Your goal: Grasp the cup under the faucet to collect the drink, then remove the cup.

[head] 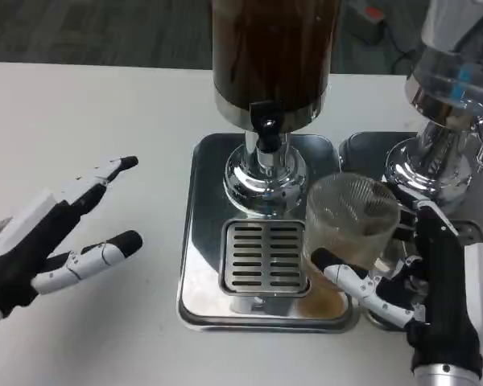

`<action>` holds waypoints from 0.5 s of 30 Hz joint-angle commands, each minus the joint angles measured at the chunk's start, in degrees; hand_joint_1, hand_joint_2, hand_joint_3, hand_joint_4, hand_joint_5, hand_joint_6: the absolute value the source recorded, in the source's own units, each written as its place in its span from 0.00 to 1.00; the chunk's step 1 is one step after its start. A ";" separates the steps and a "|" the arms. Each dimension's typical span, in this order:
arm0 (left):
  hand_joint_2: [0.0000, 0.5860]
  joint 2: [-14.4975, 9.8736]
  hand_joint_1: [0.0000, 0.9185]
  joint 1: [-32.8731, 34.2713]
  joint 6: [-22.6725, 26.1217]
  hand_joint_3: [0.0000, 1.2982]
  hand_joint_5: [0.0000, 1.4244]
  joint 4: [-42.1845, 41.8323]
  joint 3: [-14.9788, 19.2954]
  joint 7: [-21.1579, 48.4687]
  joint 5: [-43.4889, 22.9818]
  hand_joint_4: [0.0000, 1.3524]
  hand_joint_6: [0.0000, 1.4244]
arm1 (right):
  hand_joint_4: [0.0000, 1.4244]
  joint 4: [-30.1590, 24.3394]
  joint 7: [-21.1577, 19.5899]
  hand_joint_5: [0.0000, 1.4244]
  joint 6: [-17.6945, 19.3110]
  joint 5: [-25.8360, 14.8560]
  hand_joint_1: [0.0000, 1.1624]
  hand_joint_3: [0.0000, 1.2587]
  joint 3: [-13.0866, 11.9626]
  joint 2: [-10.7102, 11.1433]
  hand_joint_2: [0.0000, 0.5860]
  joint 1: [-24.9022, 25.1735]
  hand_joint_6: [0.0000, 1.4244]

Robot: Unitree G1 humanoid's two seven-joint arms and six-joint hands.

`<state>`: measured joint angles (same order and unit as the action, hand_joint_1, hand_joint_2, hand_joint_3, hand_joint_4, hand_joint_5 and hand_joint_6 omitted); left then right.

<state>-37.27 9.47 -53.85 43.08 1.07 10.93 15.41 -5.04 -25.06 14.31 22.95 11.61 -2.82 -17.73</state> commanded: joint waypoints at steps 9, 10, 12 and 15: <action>0.26 -3.74 0.00 -8.00 -1.29 0.02 0.00 -12.99 0.98 -0.49 1.94 0.00 0.00 | 0.48 -11.75 2.48 0.68 0.55 1.28 0.91 0.33 0.84 0.29 0.18 -4.54 0.95; 0.26 -3.79 0.00 -8.62 -1.01 0.02 0.00 -13.95 1.16 -0.38 1.65 0.00 0.00 | 0.49 -12.64 3.29 0.68 0.44 0.78 0.91 0.33 0.71 0.54 0.18 -4.98 0.95; 0.26 -3.91 0.00 -9.54 -0.34 0.02 0.00 -15.33 1.48 -0.42 1.80 0.00 0.00 | 0.49 -13.62 4.85 0.68 0.34 -0.21 0.91 0.33 0.73 0.68 0.18 -5.45 0.95; 0.26 -4.18 0.00 -11.82 0.01 0.02 0.00 -18.55 2.54 -1.56 3.83 0.00 0.00 | 0.49 -13.97 6.53 0.68 0.50 -0.80 0.91 0.33 1.64 0.54 0.18 -6.15 0.95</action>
<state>-40.21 -0.17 -54.34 27.35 2.45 10.80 16.96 -16.62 -19.66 14.24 23.13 12.37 -1.86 -23.44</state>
